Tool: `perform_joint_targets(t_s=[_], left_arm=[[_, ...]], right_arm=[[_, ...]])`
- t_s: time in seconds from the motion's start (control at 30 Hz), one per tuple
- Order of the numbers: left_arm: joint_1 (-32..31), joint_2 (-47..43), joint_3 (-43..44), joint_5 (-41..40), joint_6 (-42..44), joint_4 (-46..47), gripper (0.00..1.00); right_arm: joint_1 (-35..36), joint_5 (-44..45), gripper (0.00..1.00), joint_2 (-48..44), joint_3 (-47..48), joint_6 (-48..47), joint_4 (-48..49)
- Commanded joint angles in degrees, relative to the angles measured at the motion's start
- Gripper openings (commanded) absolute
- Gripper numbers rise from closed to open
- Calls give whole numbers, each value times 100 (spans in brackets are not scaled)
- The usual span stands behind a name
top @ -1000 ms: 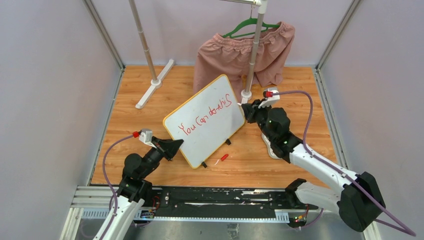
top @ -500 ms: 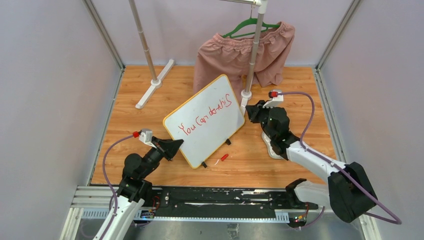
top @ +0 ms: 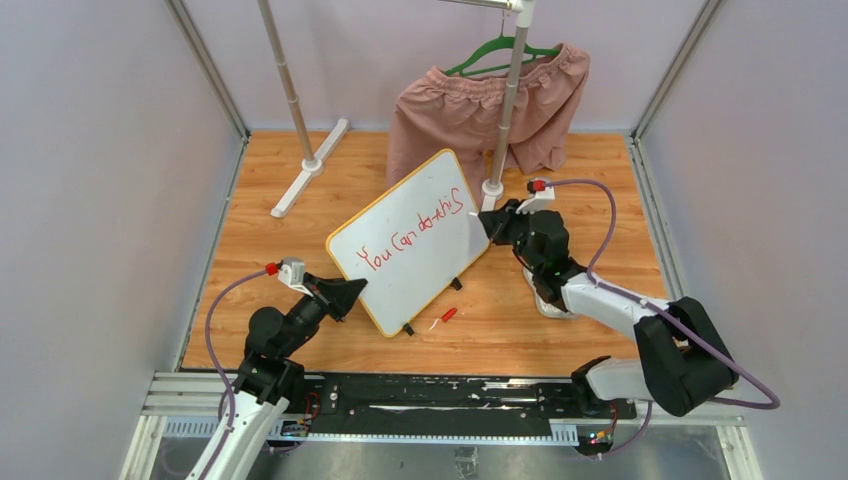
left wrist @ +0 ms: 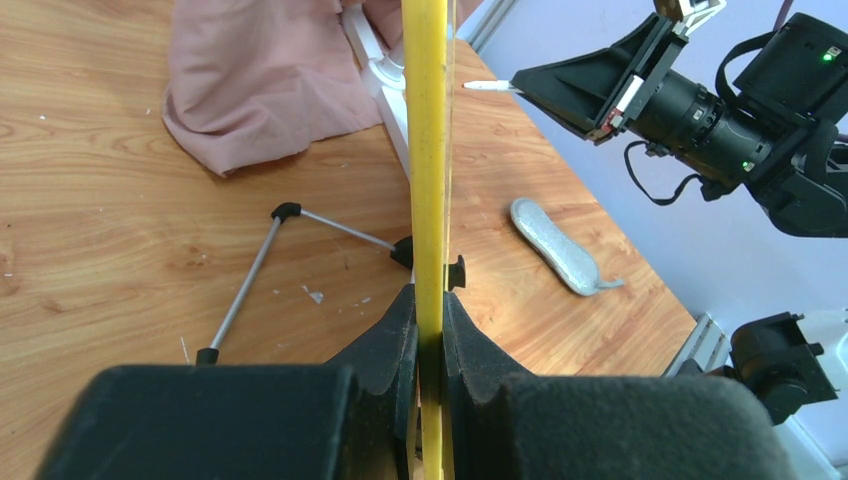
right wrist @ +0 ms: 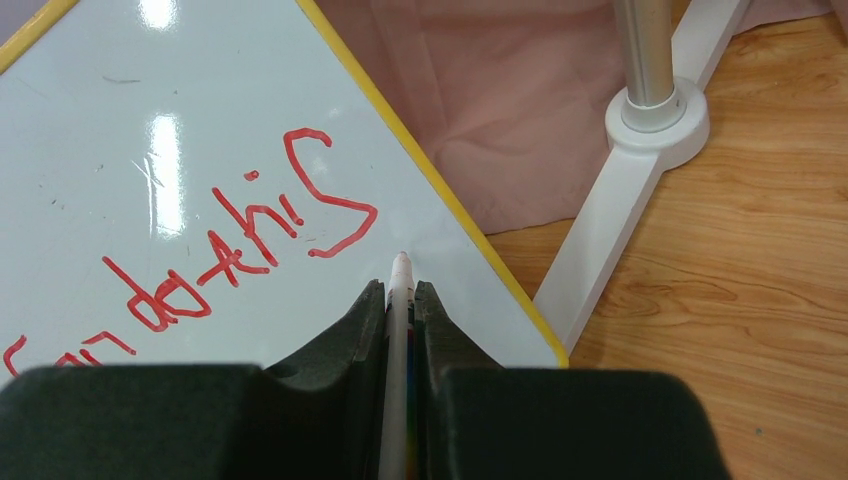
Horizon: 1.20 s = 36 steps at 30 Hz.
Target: Write a sentence on the whiteboard
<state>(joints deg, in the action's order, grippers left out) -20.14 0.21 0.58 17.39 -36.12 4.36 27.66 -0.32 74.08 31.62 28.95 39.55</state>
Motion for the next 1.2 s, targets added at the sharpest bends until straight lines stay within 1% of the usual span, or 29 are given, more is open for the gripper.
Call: perform_joint_targets(t_s=[0.0,0.23,0.47,0.67,1.17], left_arm=[[-78,-299,-442,116,278,-304,0],[-78,-294,-441,125,280,-304,0],[-78,-294,-439,133,279,-304,0],[-80,-302,-441,147,279,-304,0],[-86,-311,-436,149,281,-304,0]], right_arm=[[-69,-37,0,82,193,106,475],[-68,309,0,112,231,65,541],[-68,402,0,282,319,30,633],[-74,339,0,322,275,75,828],[-68,158,0,459,345,85,897]])
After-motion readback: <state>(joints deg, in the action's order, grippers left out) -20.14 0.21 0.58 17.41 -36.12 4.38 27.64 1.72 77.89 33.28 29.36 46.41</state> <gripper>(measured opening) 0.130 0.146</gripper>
